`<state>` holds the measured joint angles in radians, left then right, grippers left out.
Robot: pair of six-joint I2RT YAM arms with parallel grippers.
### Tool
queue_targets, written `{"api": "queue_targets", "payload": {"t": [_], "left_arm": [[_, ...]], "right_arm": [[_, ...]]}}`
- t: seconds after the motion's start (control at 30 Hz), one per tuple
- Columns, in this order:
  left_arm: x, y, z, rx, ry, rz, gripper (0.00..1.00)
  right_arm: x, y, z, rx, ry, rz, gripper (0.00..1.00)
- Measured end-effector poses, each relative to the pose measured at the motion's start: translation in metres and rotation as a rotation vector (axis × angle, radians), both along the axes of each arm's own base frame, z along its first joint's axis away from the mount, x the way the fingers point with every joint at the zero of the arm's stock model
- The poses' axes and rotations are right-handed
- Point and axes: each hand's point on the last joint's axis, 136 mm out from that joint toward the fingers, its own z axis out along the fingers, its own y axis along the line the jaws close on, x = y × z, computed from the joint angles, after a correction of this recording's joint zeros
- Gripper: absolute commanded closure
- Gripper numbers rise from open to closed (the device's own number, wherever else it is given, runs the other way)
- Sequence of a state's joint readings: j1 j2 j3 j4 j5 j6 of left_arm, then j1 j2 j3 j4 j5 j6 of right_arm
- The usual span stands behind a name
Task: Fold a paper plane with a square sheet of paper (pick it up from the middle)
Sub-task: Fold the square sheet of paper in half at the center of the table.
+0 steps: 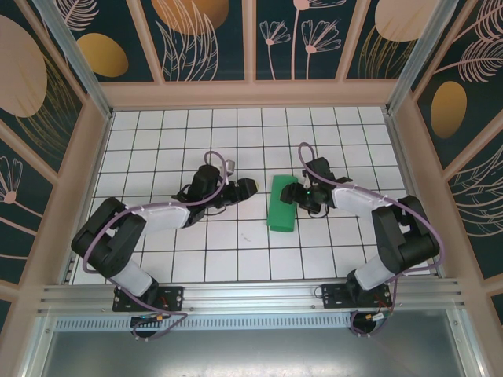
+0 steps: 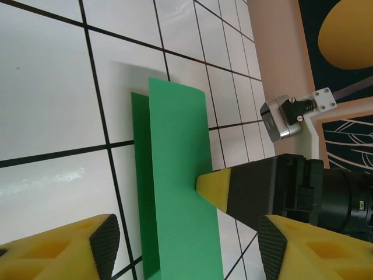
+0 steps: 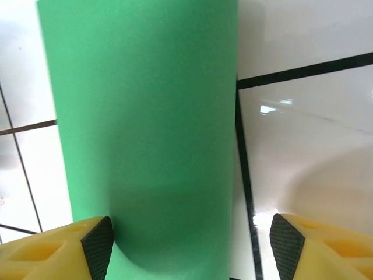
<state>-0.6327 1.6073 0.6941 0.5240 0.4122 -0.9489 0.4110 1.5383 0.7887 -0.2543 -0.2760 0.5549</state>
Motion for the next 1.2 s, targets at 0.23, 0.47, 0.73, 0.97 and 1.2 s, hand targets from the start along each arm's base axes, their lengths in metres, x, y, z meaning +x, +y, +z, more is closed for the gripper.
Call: {"api": "queue_targets", "payload": {"t": [0.23,0.47,0.73,0.97,1.2], "left_arm": [[-0.004,-0.02,-0.004,0.007,0.012,-0.039,0.48],[0.004,-0.048,-0.002,0.004,0.006,-0.072,0.54],[0.008,-0.046,-0.015,0.037,0.028,-0.044,0.53],[0.01,-0.045,-0.018,0.044,0.033,-0.029,0.58],[0.009,-0.044,-0.029,0.058,0.054,-0.032,0.58]], "right_arm": [[-0.002,-0.016,-0.005,-0.085,-0.004,-0.024,0.25],[-0.001,-0.019,-0.011,-0.104,0.002,-0.014,0.26],[-0.003,-0.015,-0.014,-0.082,0.018,0.023,0.25],[-0.002,-0.015,-0.015,-0.079,0.027,0.021,0.23],[-0.001,-0.014,-0.014,-0.062,0.035,0.014,0.22]]}}
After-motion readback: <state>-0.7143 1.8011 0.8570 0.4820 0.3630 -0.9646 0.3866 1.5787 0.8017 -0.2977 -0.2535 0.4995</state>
